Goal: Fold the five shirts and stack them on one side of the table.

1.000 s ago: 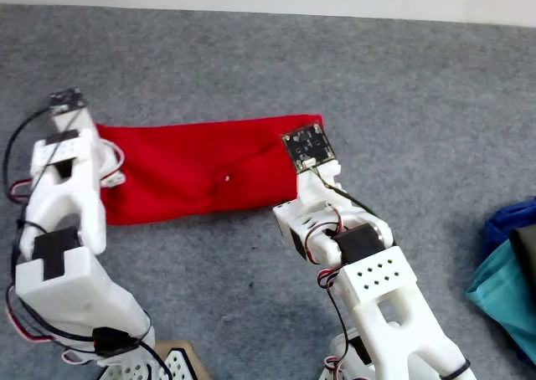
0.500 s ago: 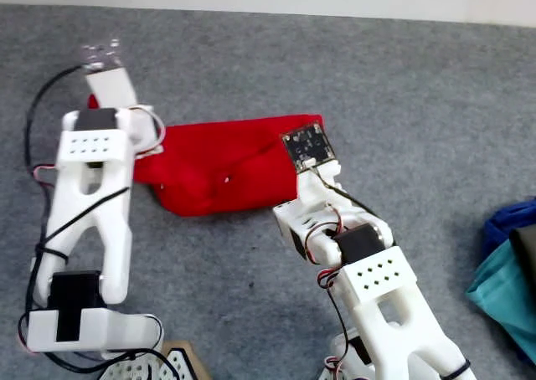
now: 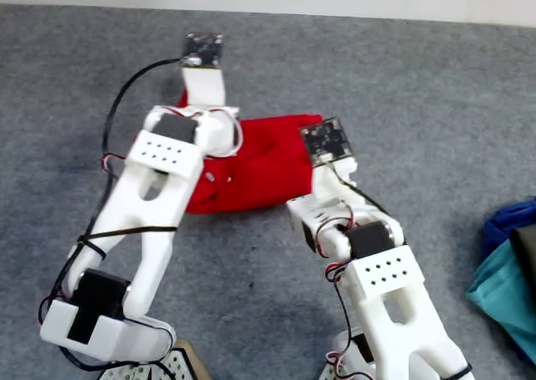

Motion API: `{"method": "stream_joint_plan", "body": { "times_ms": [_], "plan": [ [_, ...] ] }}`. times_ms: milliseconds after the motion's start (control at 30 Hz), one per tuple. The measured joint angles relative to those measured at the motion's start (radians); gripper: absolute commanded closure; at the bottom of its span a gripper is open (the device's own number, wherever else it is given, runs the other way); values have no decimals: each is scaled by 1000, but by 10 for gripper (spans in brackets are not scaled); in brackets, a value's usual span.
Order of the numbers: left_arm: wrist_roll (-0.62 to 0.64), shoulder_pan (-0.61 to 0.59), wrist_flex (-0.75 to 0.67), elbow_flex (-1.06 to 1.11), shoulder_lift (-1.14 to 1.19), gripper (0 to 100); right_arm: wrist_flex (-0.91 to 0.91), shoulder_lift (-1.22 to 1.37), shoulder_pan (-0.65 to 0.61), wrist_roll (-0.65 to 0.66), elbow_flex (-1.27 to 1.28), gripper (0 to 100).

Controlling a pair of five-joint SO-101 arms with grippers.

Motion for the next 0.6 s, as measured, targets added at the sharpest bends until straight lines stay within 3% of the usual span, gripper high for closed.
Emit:
{"method": "stream_joint_plan", "body": {
  "times_ms": [600],
  "plan": [
    [0,242,-35,-61,38,993,0,0,109,-63,17,786]
  ]
}}
